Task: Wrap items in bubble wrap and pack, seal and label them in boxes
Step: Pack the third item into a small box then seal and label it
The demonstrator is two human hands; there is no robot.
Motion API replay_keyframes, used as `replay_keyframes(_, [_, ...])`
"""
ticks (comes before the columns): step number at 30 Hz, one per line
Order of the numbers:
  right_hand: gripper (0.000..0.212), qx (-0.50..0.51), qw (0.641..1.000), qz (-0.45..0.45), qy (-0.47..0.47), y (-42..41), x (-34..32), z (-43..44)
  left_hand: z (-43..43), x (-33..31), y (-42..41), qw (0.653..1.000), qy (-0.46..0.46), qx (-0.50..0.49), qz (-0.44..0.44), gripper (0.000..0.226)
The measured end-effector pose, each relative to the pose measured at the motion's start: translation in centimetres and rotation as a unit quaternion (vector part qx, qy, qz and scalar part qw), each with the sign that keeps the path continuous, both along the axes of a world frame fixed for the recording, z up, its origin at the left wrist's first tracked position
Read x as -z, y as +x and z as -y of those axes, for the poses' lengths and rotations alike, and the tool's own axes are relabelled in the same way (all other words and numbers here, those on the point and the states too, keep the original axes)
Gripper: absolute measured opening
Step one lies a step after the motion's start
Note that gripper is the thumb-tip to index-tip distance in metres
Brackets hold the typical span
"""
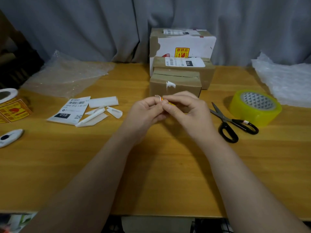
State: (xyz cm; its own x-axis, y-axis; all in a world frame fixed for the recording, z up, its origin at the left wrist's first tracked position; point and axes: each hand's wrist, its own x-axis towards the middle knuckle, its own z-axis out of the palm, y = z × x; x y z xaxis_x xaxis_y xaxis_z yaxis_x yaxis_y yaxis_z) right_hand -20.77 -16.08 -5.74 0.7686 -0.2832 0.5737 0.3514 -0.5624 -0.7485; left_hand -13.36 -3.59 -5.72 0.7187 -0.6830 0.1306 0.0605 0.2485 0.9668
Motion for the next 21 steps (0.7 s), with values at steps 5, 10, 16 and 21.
replay_keyframes(5, [0.024, 0.009, 0.999, -0.009, 0.036, 0.02, -0.03, 0.26, -0.21, 0.02, -0.20, 0.999, -0.007, 0.030, 0.006, 0.020])
replay_keyframes(10, [0.021, 0.007, 0.996, -0.030, 0.080, -0.21, -0.01, 0.25, 0.03, 0.17, -0.53, 1.000, -0.006, 0.011, -0.005, 0.013])
replay_keyframes(16, [0.019, 0.002, 0.993, -0.050, 0.109, -0.39, 0.19, 0.21, -0.03, 0.24, -0.66, 0.999, 0.001, -0.025, 0.020, 0.008])
replay_keyframes(21, [0.020, -0.003, 0.992, -0.053, 0.116, -0.44, 0.14, 0.17, -0.10, 0.15, -0.73, 0.999, 0.010, -0.032, 0.023, 0.008])
